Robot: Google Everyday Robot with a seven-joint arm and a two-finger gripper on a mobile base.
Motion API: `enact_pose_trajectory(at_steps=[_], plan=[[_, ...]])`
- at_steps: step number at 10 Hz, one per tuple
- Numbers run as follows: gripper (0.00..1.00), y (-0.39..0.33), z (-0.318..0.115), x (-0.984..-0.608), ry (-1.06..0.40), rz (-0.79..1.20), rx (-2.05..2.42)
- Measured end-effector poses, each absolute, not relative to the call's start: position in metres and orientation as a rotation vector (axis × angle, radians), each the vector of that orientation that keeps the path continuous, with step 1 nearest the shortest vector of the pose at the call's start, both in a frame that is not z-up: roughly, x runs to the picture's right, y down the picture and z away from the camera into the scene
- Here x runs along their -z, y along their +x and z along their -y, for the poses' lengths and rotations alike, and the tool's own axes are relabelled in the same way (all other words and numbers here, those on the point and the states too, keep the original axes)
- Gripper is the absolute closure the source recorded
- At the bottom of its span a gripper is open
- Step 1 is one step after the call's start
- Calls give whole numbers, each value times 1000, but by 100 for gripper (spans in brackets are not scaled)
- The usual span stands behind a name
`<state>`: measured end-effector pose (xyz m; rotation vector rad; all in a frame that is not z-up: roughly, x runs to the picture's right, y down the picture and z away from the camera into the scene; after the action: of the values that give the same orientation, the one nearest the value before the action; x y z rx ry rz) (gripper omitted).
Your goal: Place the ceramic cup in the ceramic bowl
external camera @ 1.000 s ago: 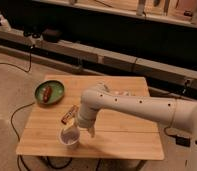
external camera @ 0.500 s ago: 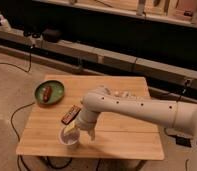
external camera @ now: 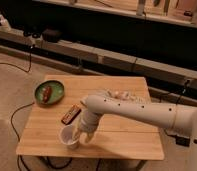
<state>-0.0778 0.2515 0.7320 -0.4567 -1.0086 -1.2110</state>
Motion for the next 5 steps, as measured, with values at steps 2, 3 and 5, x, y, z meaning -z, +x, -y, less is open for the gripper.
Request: enact_pose_trajectory(at_steps=[2,3,5], plan=[[88,-78,-251,-737,-461,1005,1204],[97,-80,-247,-740,-462,991,1195],[100,-75,-233,-744,-464,927,1156]])
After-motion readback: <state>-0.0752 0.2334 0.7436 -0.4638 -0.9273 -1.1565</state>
